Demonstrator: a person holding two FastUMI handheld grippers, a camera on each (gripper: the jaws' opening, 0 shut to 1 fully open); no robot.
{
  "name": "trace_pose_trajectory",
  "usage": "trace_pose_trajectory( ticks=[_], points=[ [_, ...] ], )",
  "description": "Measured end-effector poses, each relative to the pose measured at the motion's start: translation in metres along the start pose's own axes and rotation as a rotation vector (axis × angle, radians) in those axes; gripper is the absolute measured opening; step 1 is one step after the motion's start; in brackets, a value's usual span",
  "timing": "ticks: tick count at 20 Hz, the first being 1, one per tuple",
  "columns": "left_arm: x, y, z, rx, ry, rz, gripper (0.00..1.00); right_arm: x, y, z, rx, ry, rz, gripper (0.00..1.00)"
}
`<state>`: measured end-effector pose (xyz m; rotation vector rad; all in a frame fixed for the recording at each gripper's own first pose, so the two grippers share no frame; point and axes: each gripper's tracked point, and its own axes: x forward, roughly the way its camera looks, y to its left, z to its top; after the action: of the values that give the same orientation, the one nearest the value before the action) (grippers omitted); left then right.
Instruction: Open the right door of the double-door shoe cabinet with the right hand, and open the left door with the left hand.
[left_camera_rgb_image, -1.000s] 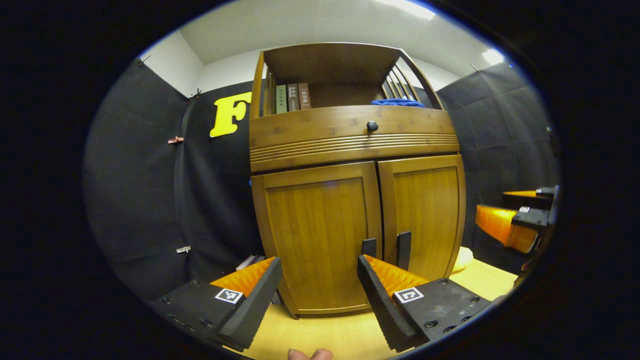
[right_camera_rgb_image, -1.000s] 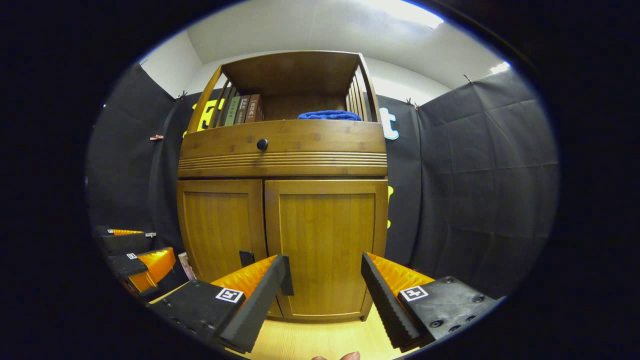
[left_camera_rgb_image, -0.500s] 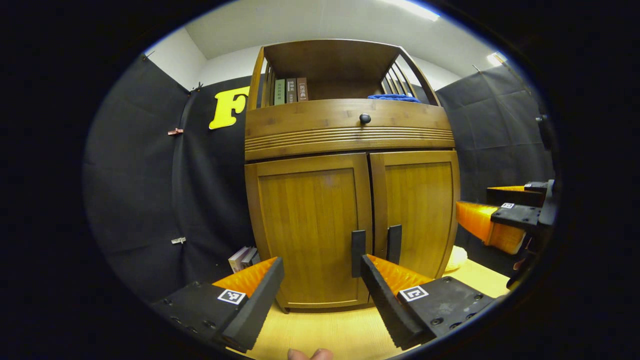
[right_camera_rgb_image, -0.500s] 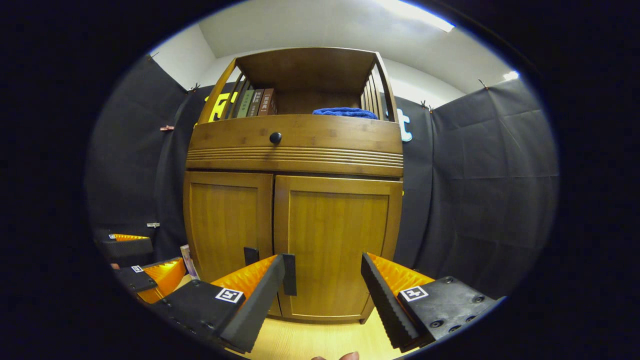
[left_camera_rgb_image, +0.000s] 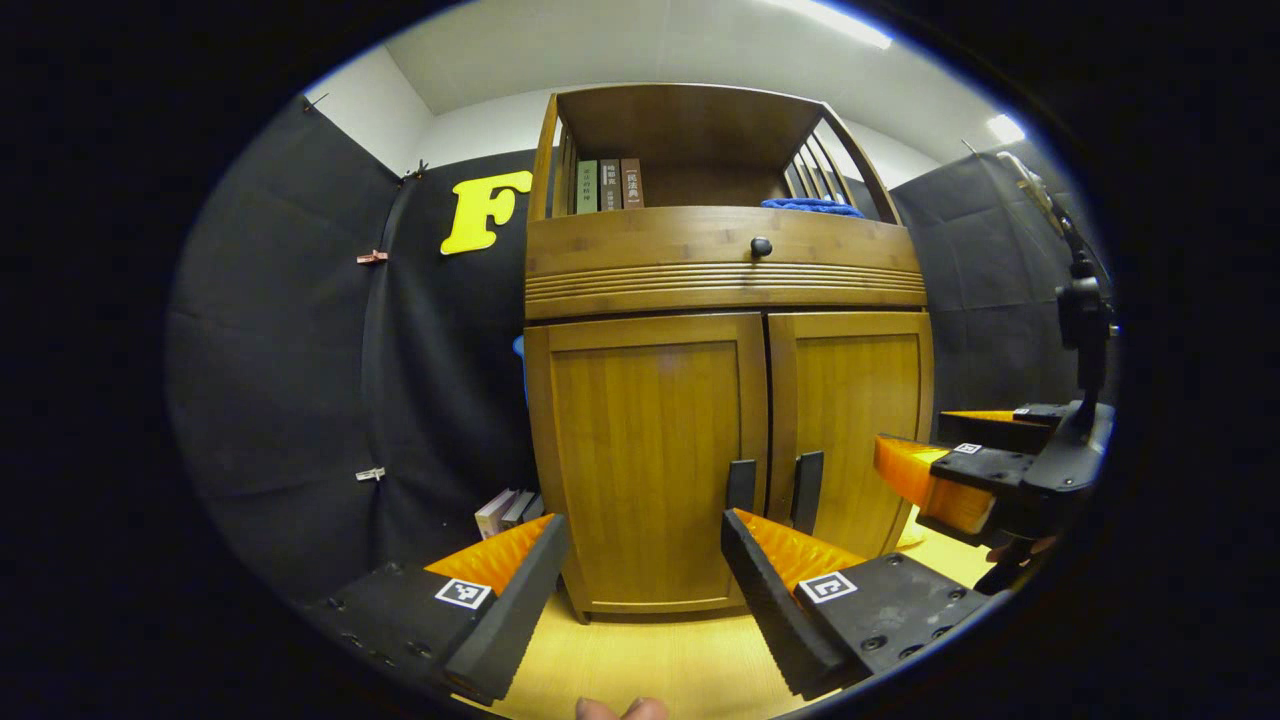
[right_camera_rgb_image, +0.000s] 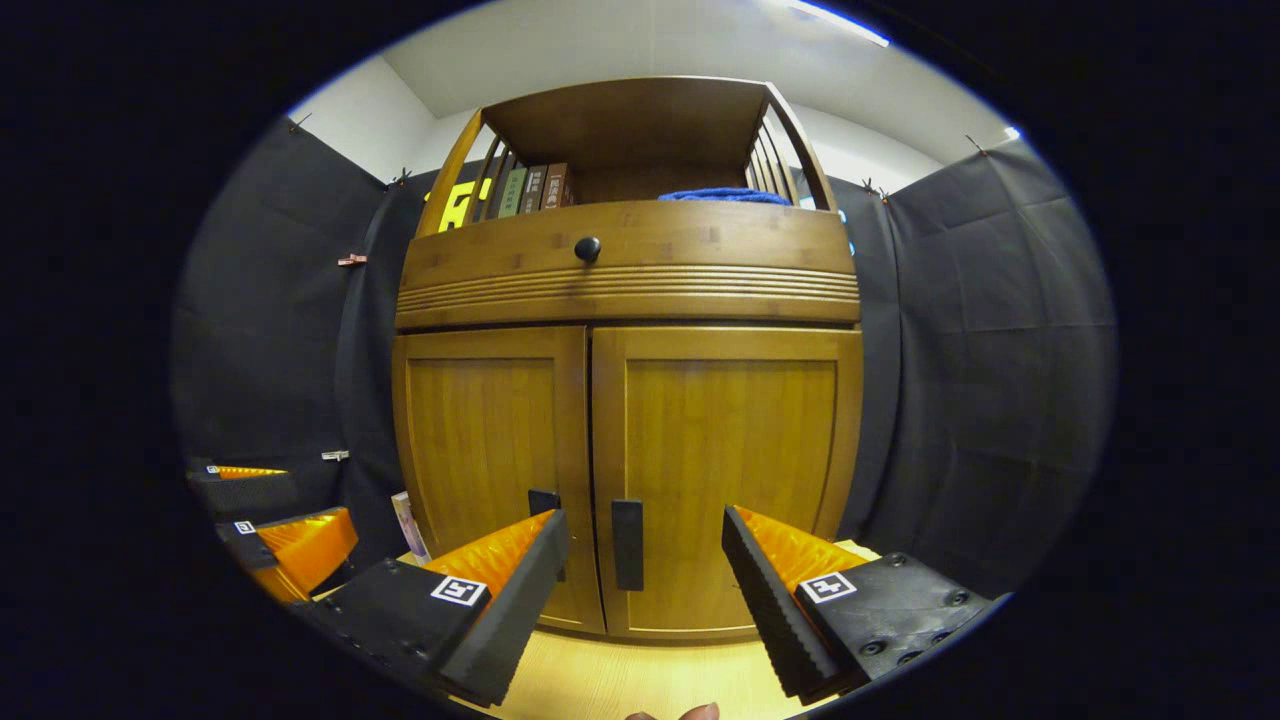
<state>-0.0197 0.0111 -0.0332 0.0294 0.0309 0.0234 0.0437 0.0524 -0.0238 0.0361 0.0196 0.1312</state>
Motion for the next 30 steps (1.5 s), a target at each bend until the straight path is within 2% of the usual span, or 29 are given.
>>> trace_pose_trajectory(
  ticks=[2, 4, 10, 11, 15, 19, 22, 23, 24, 27, 30],
  points=[
    [-0.002, 0.006, 0.001, 0.009, -0.006, 0.011, 0.99, 0.013, 0.002, -0.007, 0.000, 0.004, 0.000, 0.98],
    [-0.004, 0.009, 0.001, 0.006, -0.008, 0.019, 0.95, 0.027, 0.003, -0.019, -0.007, 0.021, 0.003, 0.97],
    [-0.003, 0.017, -0.002, -0.004, -0.007, 0.026, 0.96, 0.064, 0.015, -0.050, -0.026, 0.052, 0.014, 0.98],
    [-0.002, 0.019, -0.002, -0.008, -0.008, 0.027, 0.96, 0.070, 0.019, -0.053, -0.033, 0.056, 0.020, 1.00],
    [0.005, 0.020, -0.004, -0.022, -0.007, 0.017, 0.96, 0.087, 0.031, -0.077, -0.030, 0.097, 0.030, 0.98],
    [0.012, 0.018, -0.007, -0.025, 0.003, 0.003, 0.96, 0.110, 0.021, -0.097, 0.000, 0.123, -0.023, 0.98],
    [0.014, 0.014, -0.009, -0.025, 0.008, -0.008, 0.96, 0.127, 0.019, -0.098, 0.004, 0.110, -0.034, 0.97],
    [0.015, 0.013, -0.010, -0.025, 0.012, -0.010, 0.96, 0.132, 0.018, -0.096, -0.003, 0.102, -0.036, 0.82],
    [0.015, 0.011, -0.011, -0.025, 0.015, -0.013, 0.96, 0.135, 0.019, -0.097, -0.009, 0.099, -0.034, 0.77],
    [0.015, 0.006, -0.012, -0.023, 0.023, -0.024, 0.96, 0.142, 0.009, -0.097, -0.029, 0.095, -0.069, 0.43],
    [0.014, 0.002, -0.011, -0.019, 0.022, -0.028, 0.96, 0.141, 0.010, -0.100, 0.035, 0.109, -0.058, 0.38]
  ],
)
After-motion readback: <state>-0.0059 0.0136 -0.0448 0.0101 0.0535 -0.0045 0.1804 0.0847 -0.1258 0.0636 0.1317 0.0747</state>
